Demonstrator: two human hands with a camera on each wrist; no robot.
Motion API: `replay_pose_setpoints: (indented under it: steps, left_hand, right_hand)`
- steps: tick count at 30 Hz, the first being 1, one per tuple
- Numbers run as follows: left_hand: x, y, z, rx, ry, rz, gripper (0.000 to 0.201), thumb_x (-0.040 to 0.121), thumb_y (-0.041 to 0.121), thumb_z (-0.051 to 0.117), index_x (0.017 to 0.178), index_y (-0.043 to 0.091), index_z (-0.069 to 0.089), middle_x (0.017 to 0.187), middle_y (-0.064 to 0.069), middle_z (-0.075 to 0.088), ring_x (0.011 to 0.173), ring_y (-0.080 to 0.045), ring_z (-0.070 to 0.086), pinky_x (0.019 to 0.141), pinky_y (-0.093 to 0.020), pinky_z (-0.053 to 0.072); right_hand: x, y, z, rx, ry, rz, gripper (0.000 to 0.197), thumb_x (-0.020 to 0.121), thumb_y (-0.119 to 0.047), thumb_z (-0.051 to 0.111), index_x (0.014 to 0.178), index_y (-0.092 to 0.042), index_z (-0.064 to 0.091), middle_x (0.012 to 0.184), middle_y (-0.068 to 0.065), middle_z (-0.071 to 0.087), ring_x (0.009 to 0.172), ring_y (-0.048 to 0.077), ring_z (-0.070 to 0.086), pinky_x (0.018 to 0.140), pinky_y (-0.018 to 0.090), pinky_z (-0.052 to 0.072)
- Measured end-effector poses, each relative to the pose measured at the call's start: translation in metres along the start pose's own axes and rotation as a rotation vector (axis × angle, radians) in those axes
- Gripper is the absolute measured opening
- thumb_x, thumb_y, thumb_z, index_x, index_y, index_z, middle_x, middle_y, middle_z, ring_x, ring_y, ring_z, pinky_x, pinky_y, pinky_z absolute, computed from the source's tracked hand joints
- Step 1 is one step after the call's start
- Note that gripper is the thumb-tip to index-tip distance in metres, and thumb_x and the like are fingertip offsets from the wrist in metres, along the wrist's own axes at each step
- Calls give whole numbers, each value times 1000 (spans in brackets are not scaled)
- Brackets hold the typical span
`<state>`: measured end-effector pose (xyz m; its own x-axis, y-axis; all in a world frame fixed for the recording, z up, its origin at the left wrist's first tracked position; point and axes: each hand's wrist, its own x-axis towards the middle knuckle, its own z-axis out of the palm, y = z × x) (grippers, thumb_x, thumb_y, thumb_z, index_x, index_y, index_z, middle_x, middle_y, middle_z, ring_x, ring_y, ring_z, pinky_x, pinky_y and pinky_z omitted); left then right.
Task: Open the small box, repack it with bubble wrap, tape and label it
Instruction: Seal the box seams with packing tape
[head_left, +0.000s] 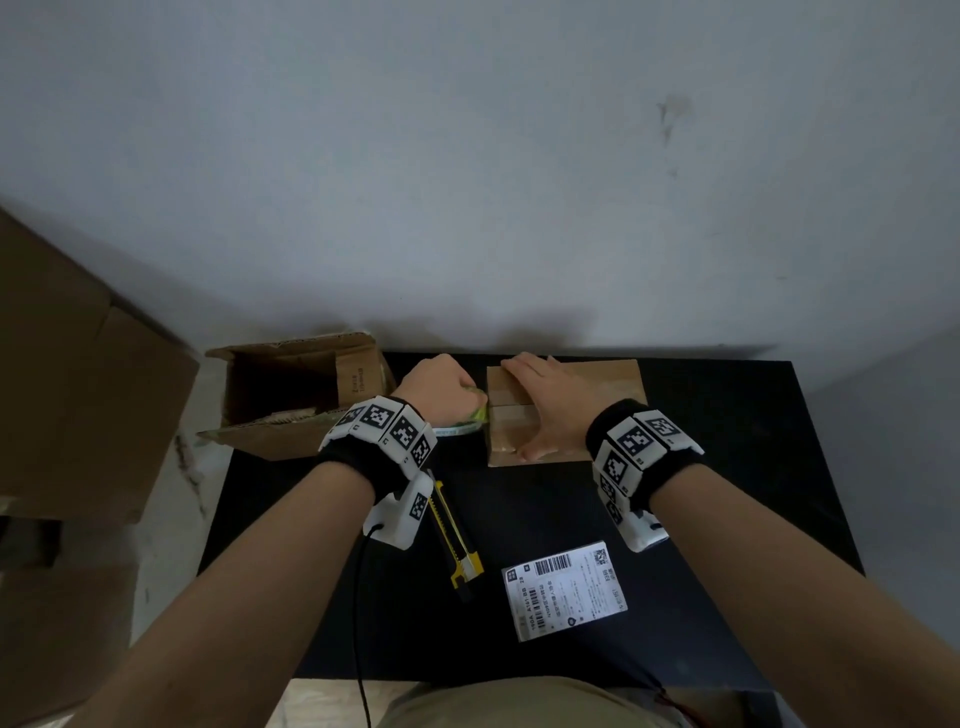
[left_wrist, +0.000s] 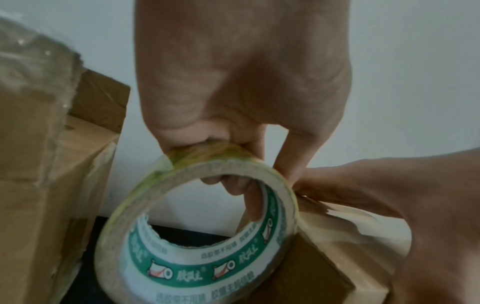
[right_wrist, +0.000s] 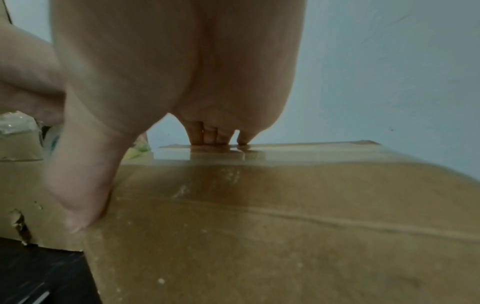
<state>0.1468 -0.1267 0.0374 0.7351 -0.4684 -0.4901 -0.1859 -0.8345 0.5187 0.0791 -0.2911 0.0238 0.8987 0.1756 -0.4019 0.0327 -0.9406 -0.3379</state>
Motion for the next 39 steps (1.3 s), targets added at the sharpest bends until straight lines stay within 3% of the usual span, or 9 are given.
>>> replay_pose_setpoints:
  steps: [4, 8, 11, 17, 20, 24, 28, 31, 39]
  left_hand:
    - [2, 0, 3, -23, 31, 6, 33, 82, 23, 59, 51, 15, 62, 52, -1, 53, 59, -20, 52, 54, -25, 37]
    - [3, 3, 7, -48, 12, 19, 24, 82, 25, 61, 75, 7, 76, 75, -11, 70, 75, -24, 64, 71, -34, 49]
    - [1, 0, 9, -27, -8, 47, 26, 86, 29, 58, 76, 11, 75, 75, -8, 69, 74, -21, 62, 66, -30, 45]
    - [-10, -18, 15, -194, -21, 94, 21, 89, 18, 54, 89, 8, 72, 88, -11, 69, 87, -27, 62, 87, -48, 47]
    - [-11, -16, 14, -224, -32, 76, 20, 91, 18, 55, 94, 8, 72, 93, -11, 70, 90, -26, 64, 91, -46, 47]
    - [-14, -21, 27, -5, -107, -56, 29, 95, 30, 49, 104, 11, 70, 101, -10, 67, 95, -25, 62, 79, -31, 46]
    - [-15, -24, 46, -16, -65, -107, 31, 97, 35, 45, 116, 13, 55, 106, -11, 62, 97, -26, 59, 83, -35, 46]
    - [-19, -24, 52, -69, -10, -75, 25, 97, 34, 45, 117, 21, 41, 98, -10, 59, 83, -23, 58, 76, -36, 47]
    - [-46, -17, 85, -334, 5, 23, 17, 94, 32, 50, 111, 30, 47, 104, -3, 65, 93, -18, 64, 86, -41, 52]
  right_hand:
    - [-5, -9, 15, -170, 42, -18, 113, 74, -48, 69, 149, -9, -6, 159, 5, -5, 146, 18, -7, 119, 35, -3]
    - [-13, -26, 43, -179, 177, -12, 102, 83, -57, 54, 149, -9, -7, 159, 4, -9, 146, 17, -8, 117, 34, -6]
    - [-14, -25, 52, -232, 260, 2, 90, 89, -53, 48, 150, -8, -1, 159, 6, -2, 147, 18, -1, 117, 35, -3]
    - [-17, -14, 53, -290, 240, -33, 82, 89, -45, 48, 150, -8, 6, 159, 7, 5, 146, 19, 6, 119, 38, 7]
    - [-16, -8, 51, -297, 218, -56, 80, 92, -46, 43, 150, -12, -1, 159, 4, -1, 147, 16, 1, 118, 35, 0]
    - [-19, -1, 50, -318, 195, -89, 80, 93, -44, 43, 150, -15, -7, 159, 2, -5, 146, 15, 0, 116, 33, -5]
    - [-18, 2, 49, -320, 188, -98, 80, 93, -43, 43, 150, -15, -7, 159, 1, -7, 146, 15, -2, 114, 31, -9]
    - [-19, 6, 47, -334, 184, -114, 80, 93, -42, 43, 150, -16, -8, 159, 1, -8, 146, 14, -4, 113, 30, -11]
    - [-40, 30, 40, -315, 191, -169, 80, 88, -32, 49, 150, -23, 0, 159, -3, -2, 146, 16, 0, 114, 33, -9]
